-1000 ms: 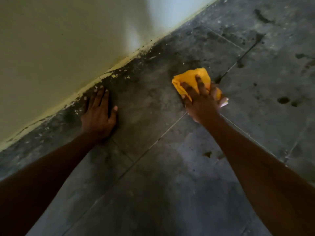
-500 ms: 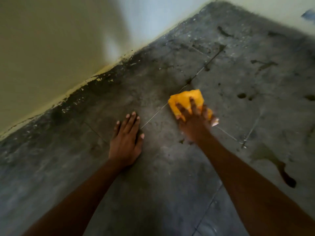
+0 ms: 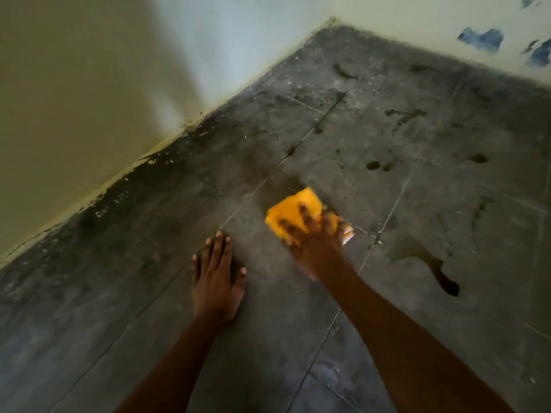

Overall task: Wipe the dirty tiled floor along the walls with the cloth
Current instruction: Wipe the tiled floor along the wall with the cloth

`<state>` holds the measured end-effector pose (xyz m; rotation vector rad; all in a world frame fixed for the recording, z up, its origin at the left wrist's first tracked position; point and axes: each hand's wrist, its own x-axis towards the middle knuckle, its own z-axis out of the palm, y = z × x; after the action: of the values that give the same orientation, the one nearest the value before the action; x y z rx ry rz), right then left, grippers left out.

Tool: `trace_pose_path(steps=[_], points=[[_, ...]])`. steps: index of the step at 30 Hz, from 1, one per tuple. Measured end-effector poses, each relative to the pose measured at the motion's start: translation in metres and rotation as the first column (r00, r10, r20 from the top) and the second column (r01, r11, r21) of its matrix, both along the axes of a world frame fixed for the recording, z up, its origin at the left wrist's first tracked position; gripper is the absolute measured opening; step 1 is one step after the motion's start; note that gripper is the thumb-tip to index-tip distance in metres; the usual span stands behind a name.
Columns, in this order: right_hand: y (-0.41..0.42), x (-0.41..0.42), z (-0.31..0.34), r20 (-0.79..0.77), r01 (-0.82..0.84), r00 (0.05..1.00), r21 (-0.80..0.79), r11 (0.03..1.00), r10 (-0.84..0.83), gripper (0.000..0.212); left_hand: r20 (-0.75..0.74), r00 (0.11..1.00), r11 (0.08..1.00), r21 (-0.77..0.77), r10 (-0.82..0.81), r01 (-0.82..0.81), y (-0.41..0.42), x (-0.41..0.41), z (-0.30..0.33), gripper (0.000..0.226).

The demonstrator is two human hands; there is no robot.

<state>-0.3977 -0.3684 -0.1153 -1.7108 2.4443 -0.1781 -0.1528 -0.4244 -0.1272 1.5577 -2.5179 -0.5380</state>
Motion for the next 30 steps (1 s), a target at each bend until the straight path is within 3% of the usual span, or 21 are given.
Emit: trace_pose_path(steps=[2,4,7,10,12,14,18,21,24,27,30], points=[[0.038,0.021,-0.003,-0.069,-0.224,0.973,-0.06,0.973,0.22,0.052,-0.038,0.999,1.0,-0.016,0.01,-0.011,-0.004,-0.002,0.004,0.088],[0.078,0.002,-0.005,-0.099,-0.28,0.957,-0.074,0.957,0.273,0.052,-0.028,1.0,0.999,-0.033,0.003,-0.004,-0.005,-0.003,0.005,0.089],[0.112,-0.063,-0.006,-0.128,-0.003,0.992,-0.006,1.0,0.002,0.057,0.032,0.999,1.0,-0.01,-0.026,0.026,0.005,-0.004,0.003,0.091],[0.107,-0.092,-0.002,-0.053,0.267,0.963,0.034,0.963,-0.265,0.062,0.031,0.996,0.996,-0.023,-0.083,0.083,0.038,-0.02,0.0,0.091],[0.105,-0.07,-0.003,-0.017,0.263,0.965,0.046,0.964,-0.262,0.06,0.032,0.994,0.994,-0.037,-0.101,0.102,0.057,-0.034,-0.002,0.088],[0.126,-0.037,-0.008,-0.071,0.151,0.986,-0.026,0.988,-0.153,0.053,0.003,0.995,0.994,-0.046,-0.103,0.103,0.065,-0.053,-0.001,0.086],[0.206,-0.01,-0.004,-0.083,0.018,0.996,-0.077,0.997,-0.024,0.05,-0.039,0.989,0.989,0.001,-0.144,0.145,0.076,-0.089,0.004,0.085],[0.239,-0.045,-0.003,-0.114,0.172,0.978,-0.037,0.984,-0.175,0.051,-0.016,0.985,0.985,-0.009,-0.174,0.173,0.082,-0.102,0.003,0.083],[0.222,-0.099,0.001,-0.069,0.362,0.931,0.028,0.932,-0.359,0.057,0.047,0.981,0.98,-0.06,-0.186,0.189,0.082,-0.109,-0.001,0.089],[0.199,-0.119,0.003,-0.021,0.378,0.926,0.062,0.924,-0.378,0.06,0.043,0.98,0.975,-0.096,-0.196,0.199,0.082,-0.123,0.001,0.091],[0.205,-0.109,-0.002,-0.071,0.317,0.946,-0.02,0.948,-0.317,0.054,-0.023,0.975,0.973,-0.073,-0.222,0.22,0.071,-0.164,0.009,0.092]])
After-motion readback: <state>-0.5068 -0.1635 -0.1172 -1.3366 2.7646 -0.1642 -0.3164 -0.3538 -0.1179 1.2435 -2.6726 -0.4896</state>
